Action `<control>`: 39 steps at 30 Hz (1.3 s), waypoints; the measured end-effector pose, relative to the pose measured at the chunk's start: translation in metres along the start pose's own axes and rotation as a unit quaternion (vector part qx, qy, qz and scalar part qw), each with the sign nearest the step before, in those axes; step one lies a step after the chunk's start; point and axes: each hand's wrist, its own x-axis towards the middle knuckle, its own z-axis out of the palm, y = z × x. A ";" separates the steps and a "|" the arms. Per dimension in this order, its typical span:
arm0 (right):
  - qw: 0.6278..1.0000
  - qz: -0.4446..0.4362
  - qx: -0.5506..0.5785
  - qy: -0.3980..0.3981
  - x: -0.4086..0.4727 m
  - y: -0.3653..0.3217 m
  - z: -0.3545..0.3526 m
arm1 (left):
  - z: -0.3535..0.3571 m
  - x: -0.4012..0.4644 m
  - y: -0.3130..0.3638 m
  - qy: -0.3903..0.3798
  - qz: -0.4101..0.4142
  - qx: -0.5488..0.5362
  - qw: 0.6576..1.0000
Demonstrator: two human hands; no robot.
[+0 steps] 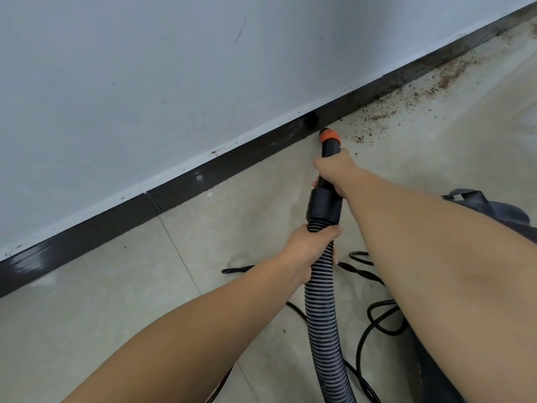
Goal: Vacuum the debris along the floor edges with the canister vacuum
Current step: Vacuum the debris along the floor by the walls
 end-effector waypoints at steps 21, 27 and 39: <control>0.998 0.037 0.023 0.035 -0.039 0.042 -0.037 | 0.018 -0.035 -0.029 -0.059 -0.032 0.037 0.997; 1.000 0.000 -0.016 -0.017 -0.058 0.027 0.011 | -0.010 -0.043 -0.038 0.006 -0.030 -0.010 0.999; 0.990 0.074 -0.092 -0.080 -0.208 0.005 -0.075 | 0.055 -0.224 -0.023 0.001 -0.053 0.097 0.994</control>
